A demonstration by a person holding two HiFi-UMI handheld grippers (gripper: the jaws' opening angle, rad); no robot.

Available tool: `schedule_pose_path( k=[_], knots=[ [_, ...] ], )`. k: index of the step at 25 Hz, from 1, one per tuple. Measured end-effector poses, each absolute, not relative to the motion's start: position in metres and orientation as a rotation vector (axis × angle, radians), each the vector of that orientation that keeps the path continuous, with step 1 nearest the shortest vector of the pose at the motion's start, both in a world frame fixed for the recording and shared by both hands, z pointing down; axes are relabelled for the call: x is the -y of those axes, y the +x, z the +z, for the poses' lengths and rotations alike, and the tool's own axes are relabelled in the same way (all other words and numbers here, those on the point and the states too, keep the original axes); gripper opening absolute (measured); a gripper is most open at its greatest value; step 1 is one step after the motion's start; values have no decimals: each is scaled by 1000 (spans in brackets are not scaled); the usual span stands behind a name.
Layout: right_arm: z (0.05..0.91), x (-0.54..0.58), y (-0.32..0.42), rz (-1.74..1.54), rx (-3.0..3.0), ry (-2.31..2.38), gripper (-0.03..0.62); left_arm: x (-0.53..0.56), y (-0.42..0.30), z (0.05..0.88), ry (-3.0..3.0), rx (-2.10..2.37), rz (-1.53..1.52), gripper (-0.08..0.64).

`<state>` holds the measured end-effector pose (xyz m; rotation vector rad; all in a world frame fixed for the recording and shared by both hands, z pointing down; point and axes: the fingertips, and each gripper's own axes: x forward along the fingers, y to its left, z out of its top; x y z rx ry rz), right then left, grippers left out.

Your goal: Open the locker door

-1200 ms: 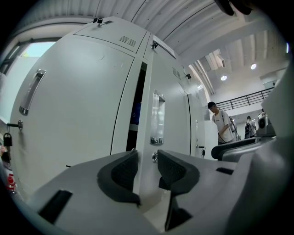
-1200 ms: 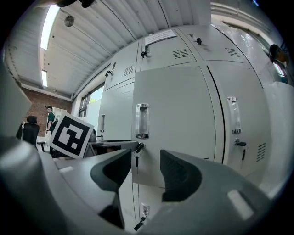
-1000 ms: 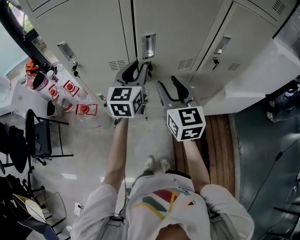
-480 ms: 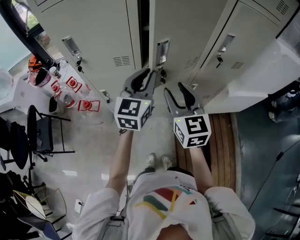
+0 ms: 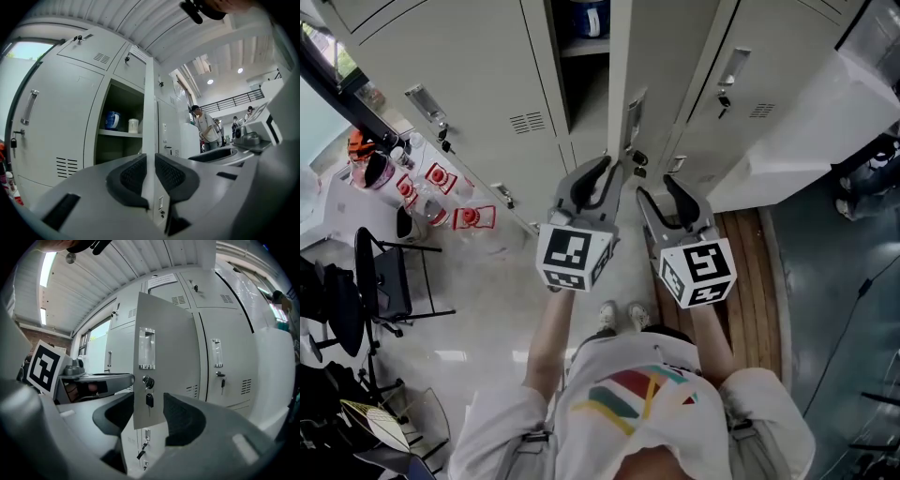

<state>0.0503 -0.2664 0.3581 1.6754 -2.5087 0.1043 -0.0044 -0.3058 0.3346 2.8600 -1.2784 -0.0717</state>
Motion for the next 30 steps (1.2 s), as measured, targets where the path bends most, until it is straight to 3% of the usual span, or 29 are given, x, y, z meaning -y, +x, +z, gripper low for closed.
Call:
schedule_pose_path(
  k=[30],
  knots=[
    [403,173,168,281,2211,1988,187,218,142,328,3065,724,-90,55]
  ],
)
